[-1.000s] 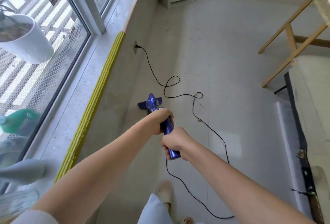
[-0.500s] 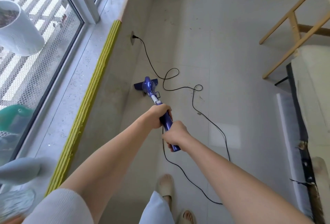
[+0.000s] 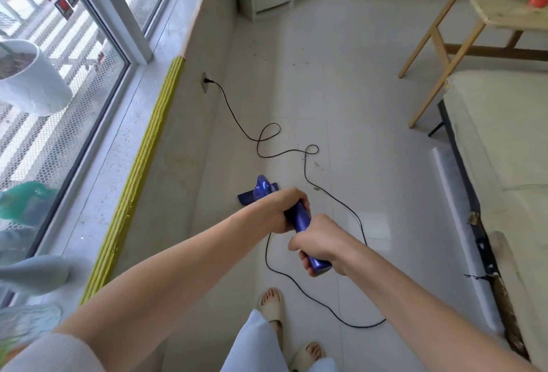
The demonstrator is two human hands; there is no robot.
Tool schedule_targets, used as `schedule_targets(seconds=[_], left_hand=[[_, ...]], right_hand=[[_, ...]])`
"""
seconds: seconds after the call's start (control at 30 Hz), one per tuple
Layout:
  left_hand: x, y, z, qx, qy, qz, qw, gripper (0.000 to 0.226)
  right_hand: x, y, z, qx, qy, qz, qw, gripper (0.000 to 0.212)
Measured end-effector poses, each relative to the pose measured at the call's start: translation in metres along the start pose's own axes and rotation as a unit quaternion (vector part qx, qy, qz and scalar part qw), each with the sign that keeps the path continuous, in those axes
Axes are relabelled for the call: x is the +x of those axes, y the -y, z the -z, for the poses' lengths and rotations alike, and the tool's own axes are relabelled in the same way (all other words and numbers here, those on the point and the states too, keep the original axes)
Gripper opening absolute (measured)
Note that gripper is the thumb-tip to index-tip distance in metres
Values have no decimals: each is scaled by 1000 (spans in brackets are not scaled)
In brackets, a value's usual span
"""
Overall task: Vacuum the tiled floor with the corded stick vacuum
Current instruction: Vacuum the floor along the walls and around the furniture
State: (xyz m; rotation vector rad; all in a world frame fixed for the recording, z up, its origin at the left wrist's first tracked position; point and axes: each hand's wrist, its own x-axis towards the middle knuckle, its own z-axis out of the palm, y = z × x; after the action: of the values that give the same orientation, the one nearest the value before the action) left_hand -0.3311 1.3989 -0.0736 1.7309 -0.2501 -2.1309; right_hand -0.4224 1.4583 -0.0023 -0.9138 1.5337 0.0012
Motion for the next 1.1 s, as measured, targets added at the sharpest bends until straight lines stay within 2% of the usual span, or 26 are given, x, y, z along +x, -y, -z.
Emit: schedule_targets(seconds=[0.2,0.43,0.77,1.0,1.1], left_hand=[[-17,46,-26,28,27,23,999,24],[0,42,-22,51,2,7,999,23],[66,-13,-19,71,-18,-20,997,15],[68,-24,-45,118,4,-19,993,14],[54,-8,-64,124,21,-18,992,15]], right_hand=[[-34,-50,-9,74,-12,19,997,8],[9,-62,-23,157,-46,-8,986,13],[87,-30,5,94,-80,-24,992,25],[74,-28,37,90,-80,-34,992,24],[48,-41,48,97,-85,-41,991,16]])
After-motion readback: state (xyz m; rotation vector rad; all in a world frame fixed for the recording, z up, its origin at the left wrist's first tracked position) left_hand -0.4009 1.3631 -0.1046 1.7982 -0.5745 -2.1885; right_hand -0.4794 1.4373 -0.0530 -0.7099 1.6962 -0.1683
